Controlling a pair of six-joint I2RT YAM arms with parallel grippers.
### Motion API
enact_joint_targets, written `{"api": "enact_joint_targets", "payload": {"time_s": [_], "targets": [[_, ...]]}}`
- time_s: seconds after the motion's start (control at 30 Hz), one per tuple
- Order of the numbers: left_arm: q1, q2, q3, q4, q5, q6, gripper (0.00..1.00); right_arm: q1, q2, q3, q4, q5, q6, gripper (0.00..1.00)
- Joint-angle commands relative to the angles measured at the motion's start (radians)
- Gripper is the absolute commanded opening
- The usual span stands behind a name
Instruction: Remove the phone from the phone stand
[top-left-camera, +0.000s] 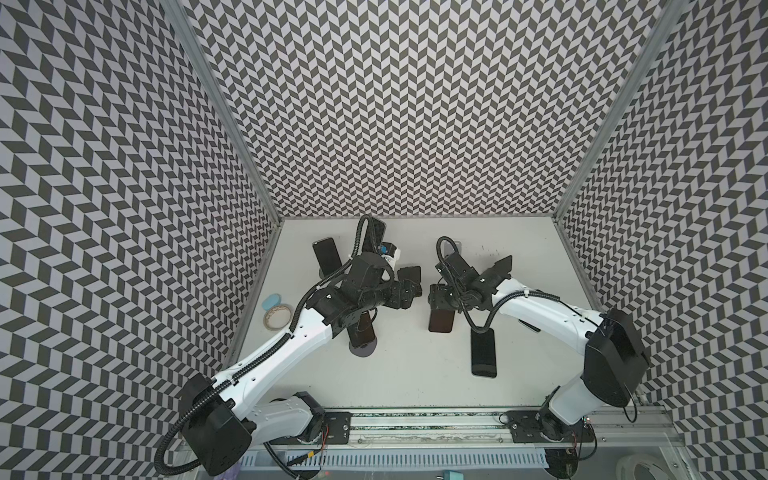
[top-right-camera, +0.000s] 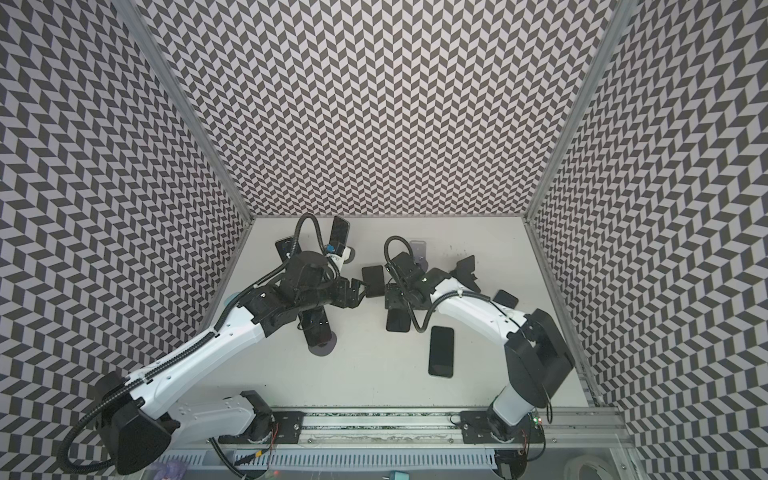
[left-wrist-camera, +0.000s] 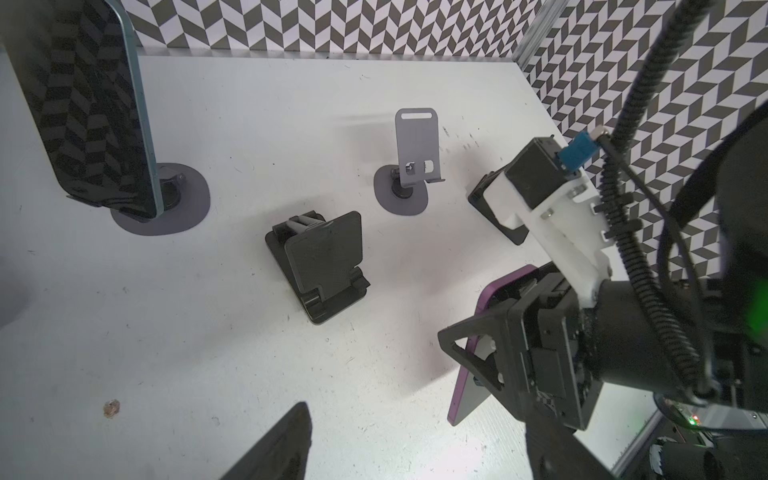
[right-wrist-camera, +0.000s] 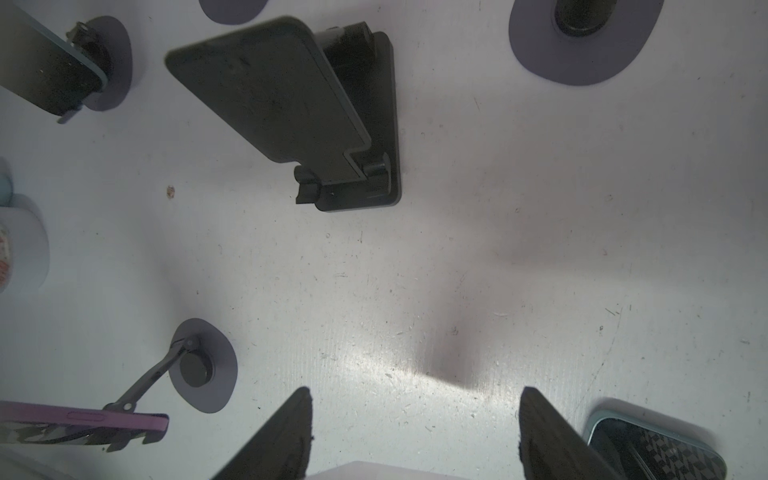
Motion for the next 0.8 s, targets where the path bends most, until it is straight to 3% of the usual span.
{"api": "enact_joint_targets", "payload": {"time_s": [0.0, 0.43, 0.77], "targets": [[-0.006, -0.011, -0.004, -0.012, -0.017, 0.012, 0.81, -0.002, 0.022, 0.049, 0.023, -0.005, -0.011, 0.5], [-0.029, -0.069, -0.063, -0.003, -0.054, -0.079, 0.81, -0.003, 0.045, 0.055, -0.044, -0.068, -0.052, 0.5], [-0.044, -0.003, -0.054, -0.004, -0.047, -0.032, 0.81, -0.003, 0.058, -0.011, -0.022, -0.08, -0.063, 0.5]]}}
